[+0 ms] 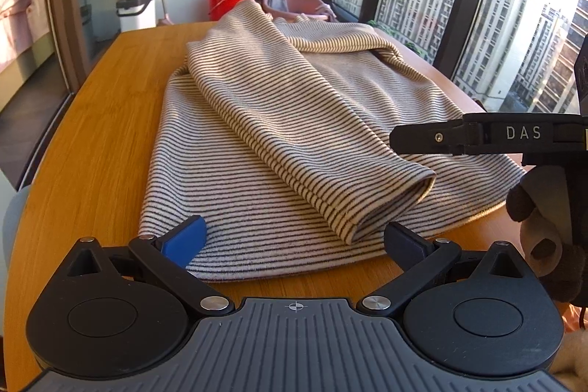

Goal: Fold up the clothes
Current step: 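Move both tools to the shirt hem and close on it, then lift the shirt by the hem with both grippers and shake it out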

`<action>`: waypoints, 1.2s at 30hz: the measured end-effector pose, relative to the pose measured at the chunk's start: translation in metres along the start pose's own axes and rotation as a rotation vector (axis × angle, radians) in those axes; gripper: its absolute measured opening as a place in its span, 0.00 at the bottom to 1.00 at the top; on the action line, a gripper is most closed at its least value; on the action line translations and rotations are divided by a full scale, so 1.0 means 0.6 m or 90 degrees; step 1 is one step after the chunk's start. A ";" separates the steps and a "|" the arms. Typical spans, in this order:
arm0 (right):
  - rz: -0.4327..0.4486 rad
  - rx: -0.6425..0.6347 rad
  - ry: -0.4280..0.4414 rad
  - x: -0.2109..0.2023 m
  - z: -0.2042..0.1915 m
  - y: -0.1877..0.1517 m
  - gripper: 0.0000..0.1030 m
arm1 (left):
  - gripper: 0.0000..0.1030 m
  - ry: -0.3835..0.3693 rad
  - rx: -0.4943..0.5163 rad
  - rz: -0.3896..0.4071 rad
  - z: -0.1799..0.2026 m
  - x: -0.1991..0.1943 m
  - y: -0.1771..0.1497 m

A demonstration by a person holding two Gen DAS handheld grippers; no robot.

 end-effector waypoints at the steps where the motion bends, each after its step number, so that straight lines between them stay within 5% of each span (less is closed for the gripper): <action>1: -0.001 -0.011 0.003 -0.002 -0.002 -0.003 1.00 | 1.00 -0.004 -0.003 0.000 -0.002 -0.004 -0.001; 2: -0.003 -0.021 -0.002 -0.005 -0.001 -0.004 0.99 | 1.00 -0.007 -0.007 0.001 -0.004 -0.008 -0.001; 4: -0.005 -0.025 -0.020 -0.010 0.007 0.006 0.75 | 1.00 -0.013 -0.012 0.005 -0.010 -0.018 0.009; 6: 0.014 -0.034 -0.013 -0.024 0.008 0.033 0.63 | 1.00 -0.007 0.006 0.024 -0.012 -0.032 0.033; 8: 0.057 -0.071 -0.026 -0.039 0.003 0.071 0.59 | 1.00 0.014 0.062 0.050 -0.004 -0.044 0.067; 13: 0.109 -0.192 -0.041 -0.037 -0.042 0.156 0.20 | 1.00 0.022 0.196 0.038 0.026 -0.025 0.131; 17: 0.146 -0.292 -0.071 -0.002 -0.072 0.214 0.19 | 0.96 0.047 0.241 0.010 -0.010 0.007 0.186; 23: 0.171 -0.504 -0.103 0.133 -0.135 0.210 0.21 | 0.95 0.014 0.049 0.095 -0.131 -0.020 0.257; 26: 0.155 -0.564 -0.097 0.196 -0.168 0.189 0.37 | 0.96 0.021 0.007 0.093 -0.170 -0.022 0.245; 27: 0.145 -0.567 -0.091 0.210 -0.175 0.186 0.49 | 0.97 0.021 -0.002 0.087 -0.178 -0.021 0.240; 29: 0.154 -0.544 -0.086 0.227 -0.186 0.193 0.50 | 0.97 0.018 -0.014 0.076 -0.186 -0.015 0.230; 30: 0.154 -0.528 -0.084 0.231 -0.188 0.199 0.43 | 0.97 0.016 -0.018 0.073 -0.187 -0.011 0.228; 31: 0.155 -0.513 -0.082 0.234 -0.190 0.206 0.13 | 0.97 0.014 -0.022 0.070 -0.189 -0.007 0.226; 36: 0.216 -0.373 -0.051 0.111 -0.131 0.288 0.07 | 0.97 -0.007 -0.034 0.103 -0.185 -0.026 0.247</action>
Point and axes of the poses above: each gripper's, at about its wrist camera, not at the fingertips, and x roughly the way its jaws point, z to its right, y to its top, the point moved 10 cm from there along x, roughly the way its jaws point, and after that the axes turned 15 degrees about -y, right-handed, at the moved point
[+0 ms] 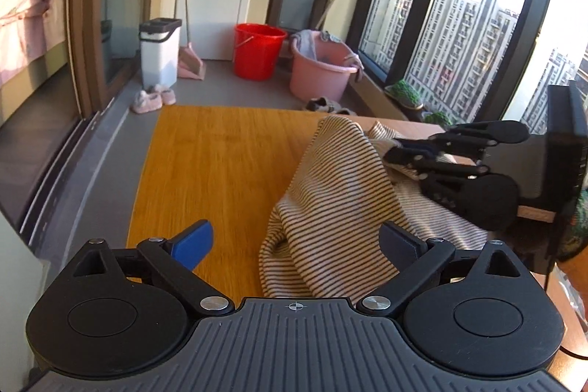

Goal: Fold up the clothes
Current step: 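Lift the shirt by the hem with both grippers and shake it out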

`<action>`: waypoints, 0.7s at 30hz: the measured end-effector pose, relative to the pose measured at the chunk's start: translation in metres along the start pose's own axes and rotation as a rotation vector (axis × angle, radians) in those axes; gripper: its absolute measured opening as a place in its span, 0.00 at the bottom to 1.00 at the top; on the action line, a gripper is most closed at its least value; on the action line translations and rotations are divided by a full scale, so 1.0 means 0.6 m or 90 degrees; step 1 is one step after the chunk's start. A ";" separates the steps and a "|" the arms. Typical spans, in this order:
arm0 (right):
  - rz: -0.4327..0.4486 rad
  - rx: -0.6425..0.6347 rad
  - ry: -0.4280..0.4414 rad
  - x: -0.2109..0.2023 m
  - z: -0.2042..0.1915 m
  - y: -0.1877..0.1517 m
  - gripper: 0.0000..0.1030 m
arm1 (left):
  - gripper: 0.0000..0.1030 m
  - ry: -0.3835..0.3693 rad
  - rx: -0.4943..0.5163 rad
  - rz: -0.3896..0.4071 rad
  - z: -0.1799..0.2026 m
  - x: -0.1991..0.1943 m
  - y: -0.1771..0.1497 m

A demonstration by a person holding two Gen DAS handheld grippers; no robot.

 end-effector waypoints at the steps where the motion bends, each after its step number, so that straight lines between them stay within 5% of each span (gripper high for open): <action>1: 0.007 0.029 0.009 -0.034 0.025 0.010 0.07 | 0.98 -0.005 0.003 0.007 0.003 -0.005 0.005; 5: 0.014 0.046 0.047 -0.185 0.083 -0.005 0.07 | 0.98 -0.020 0.014 0.005 0.016 -0.001 0.014; 12: -0.129 -0.095 0.084 -0.292 0.063 -0.164 0.18 | 0.98 -0.017 0.007 -0.015 0.021 0.043 0.040; 16: -0.080 0.017 0.017 -0.246 0.138 -0.093 0.35 | 0.98 -0.001 0.014 -0.023 0.023 0.088 0.077; 19: -0.063 0.099 -0.049 -0.144 0.175 -0.035 0.51 | 0.98 0.037 -0.009 -0.041 0.009 0.157 0.101; 21: -0.085 0.133 -0.074 -0.050 0.173 -0.024 0.53 | 0.98 0.076 -0.013 -0.058 -0.004 0.207 0.108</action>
Point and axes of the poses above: each gripper's, at about its wrist camera, not at the fingertips, and x roughly the way its jaws point, z to its right, y to its top, the point moved 10 cm from there along x, roughly the way its jaws point, and after that the axes turned 15 degrees about -y, right-handed, at the moved point
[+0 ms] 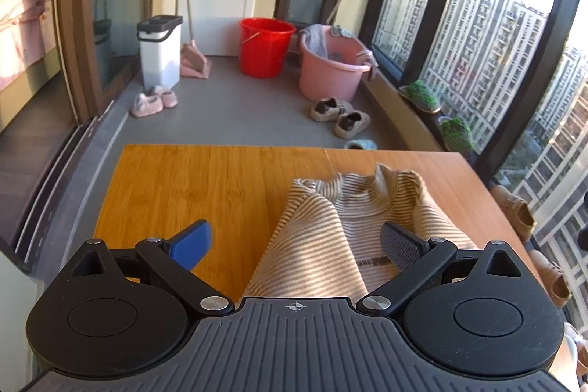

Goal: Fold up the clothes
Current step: 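Lift the shirt by the hem with both grippers and shake it out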

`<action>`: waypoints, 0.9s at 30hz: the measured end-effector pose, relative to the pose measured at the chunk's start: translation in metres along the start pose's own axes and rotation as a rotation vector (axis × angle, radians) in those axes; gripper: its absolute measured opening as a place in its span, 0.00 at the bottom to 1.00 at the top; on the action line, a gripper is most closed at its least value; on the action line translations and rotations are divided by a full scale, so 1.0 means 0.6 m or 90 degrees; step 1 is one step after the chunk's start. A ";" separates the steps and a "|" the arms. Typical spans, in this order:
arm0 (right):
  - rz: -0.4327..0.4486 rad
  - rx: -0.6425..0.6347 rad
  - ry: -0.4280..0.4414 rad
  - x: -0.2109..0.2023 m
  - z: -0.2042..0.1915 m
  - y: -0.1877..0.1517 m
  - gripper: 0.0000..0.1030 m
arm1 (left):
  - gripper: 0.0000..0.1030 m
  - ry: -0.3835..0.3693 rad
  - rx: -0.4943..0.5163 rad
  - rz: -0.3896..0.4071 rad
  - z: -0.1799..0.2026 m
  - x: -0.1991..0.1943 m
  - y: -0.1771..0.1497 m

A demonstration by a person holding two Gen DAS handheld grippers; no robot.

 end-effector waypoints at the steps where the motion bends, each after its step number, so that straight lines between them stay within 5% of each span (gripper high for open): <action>1: -0.021 0.017 -0.009 0.048 -0.011 0.004 0.53 | 0.97 0.020 0.004 -0.012 -0.003 0.024 0.003; 4: -0.086 0.041 -0.050 0.170 -0.044 -0.013 0.52 | 0.87 0.058 0.030 -0.057 -0.013 0.068 -0.004; 8: -0.142 0.015 -0.072 0.243 -0.062 -0.063 0.52 | 0.67 0.041 0.036 -0.105 -0.030 0.101 -0.033; 10: -0.134 -0.025 -0.049 0.237 -0.064 -0.078 0.15 | 0.51 0.006 0.045 -0.095 -0.032 0.091 -0.036; 11: -0.111 -0.047 -0.058 0.225 -0.059 -0.079 0.14 | 0.45 -0.008 0.056 -0.092 -0.032 0.086 -0.039; 13: -0.066 -0.066 -0.062 0.189 -0.045 -0.071 0.12 | 0.27 -0.016 0.064 -0.082 -0.033 0.074 -0.043; 15: -0.038 -0.038 -0.057 0.148 -0.023 -0.054 0.11 | 0.21 -0.027 0.069 -0.061 -0.027 0.057 -0.042; 20: 0.082 0.022 -0.028 0.001 0.015 0.024 0.11 | 0.18 -0.042 0.097 0.064 0.025 -0.064 0.004; 27: 0.359 0.045 -0.070 -0.308 0.076 0.145 0.02 | 0.18 -0.080 0.196 0.288 0.128 -0.368 0.064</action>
Point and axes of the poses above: each gripper's, at about its wrist camera, not at the fingertips, and x roughly the way its jaws point, z to its right, y to its top, the point moved 10 cm from there along x, roughly the way its jaws point, and after that the axes turned 15 degrees about -y, right-handed, at the moved point
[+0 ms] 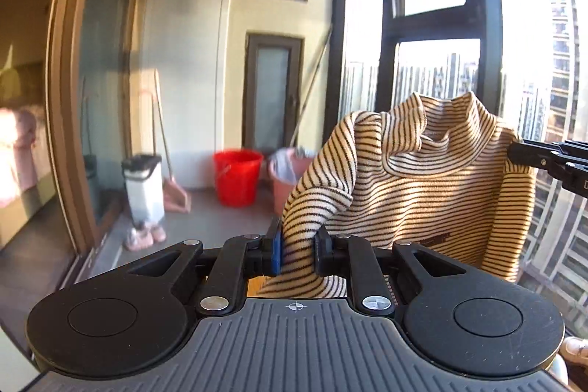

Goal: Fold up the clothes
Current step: 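Lift the shirt by the hem with both grippers and shake it out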

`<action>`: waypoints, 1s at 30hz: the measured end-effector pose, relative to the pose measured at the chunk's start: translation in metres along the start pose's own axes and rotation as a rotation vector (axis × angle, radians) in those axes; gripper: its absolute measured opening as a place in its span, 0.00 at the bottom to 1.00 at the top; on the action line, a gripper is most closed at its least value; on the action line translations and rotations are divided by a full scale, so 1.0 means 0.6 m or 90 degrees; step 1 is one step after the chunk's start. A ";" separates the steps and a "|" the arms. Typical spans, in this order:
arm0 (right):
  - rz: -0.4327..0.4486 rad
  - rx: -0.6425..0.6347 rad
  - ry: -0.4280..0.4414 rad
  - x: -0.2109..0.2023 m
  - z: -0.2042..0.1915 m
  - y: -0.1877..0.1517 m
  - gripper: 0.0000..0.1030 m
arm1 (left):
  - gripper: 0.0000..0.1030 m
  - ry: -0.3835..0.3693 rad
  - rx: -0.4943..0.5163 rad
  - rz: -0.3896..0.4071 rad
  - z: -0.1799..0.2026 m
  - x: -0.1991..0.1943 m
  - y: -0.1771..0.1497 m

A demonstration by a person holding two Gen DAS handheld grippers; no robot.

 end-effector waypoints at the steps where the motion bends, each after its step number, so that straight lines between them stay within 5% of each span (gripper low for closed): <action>1: 0.041 0.001 -0.016 -0.028 0.014 0.033 0.01 | 0.18 -0.004 0.020 0.020 0.019 -0.032 0.021; 4: 0.118 0.020 -0.047 -0.108 0.055 0.109 0.00 | 0.18 -0.011 0.054 0.047 0.064 -0.096 0.047; 7: 0.079 0.024 -0.020 -0.138 0.050 0.106 0.03 | 0.17 -0.016 0.070 0.059 0.103 -0.136 0.054; 8: 0.051 0.024 -0.005 -0.140 0.039 0.087 0.06 | 0.17 -0.013 0.068 0.054 0.108 -0.135 0.044; 9: 0.028 0.008 0.017 -0.147 0.021 0.059 0.21 | 0.17 -0.010 0.066 0.048 0.112 -0.132 0.033; 10: 0.013 -0.009 0.038 -0.156 -0.004 0.028 0.47 | 0.17 -0.007 0.061 0.041 0.111 -0.129 0.021; 11: 0.002 -0.033 0.061 -0.167 -0.034 -0.006 0.56 | 0.17 -0.005 0.055 0.032 0.108 -0.124 0.008; 15: -0.095 -0.104 0.152 -0.176 -0.141 -0.160 0.58 | 0.17 0.003 0.046 0.012 0.086 -0.114 -0.027; 18: -0.159 -0.148 0.178 -0.162 -0.202 -0.262 0.58 | 0.17 -0.003 0.035 0.014 0.075 -0.111 -0.027; 24: -0.080 -0.235 0.070 -0.044 -0.260 -0.310 0.58 | 0.17 -0.009 0.033 0.023 0.070 -0.117 -0.030; 26: -0.094 -0.217 0.068 0.001 -0.267 -0.312 0.35 | 0.17 -0.005 0.031 0.025 0.065 -0.118 -0.032; 27: -0.104 -0.191 0.061 0.015 -0.260 -0.303 0.07 | 0.17 0.000 0.032 0.026 0.061 -0.120 -0.034; 30: -0.090 -0.109 0.033 0.025 -0.220 -0.242 0.06 | 0.17 0.026 0.046 0.031 0.048 -0.134 -0.034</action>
Point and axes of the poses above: each gripper's, at about its wrist camera, not at the fingertips, and x roughly the way its jaws point, z to its right, y to its top, the point moved 10 cm from there along x, roughly the way its jaws point, and after that the axes turned 15 degrees about -y, right-handed, at the moved point
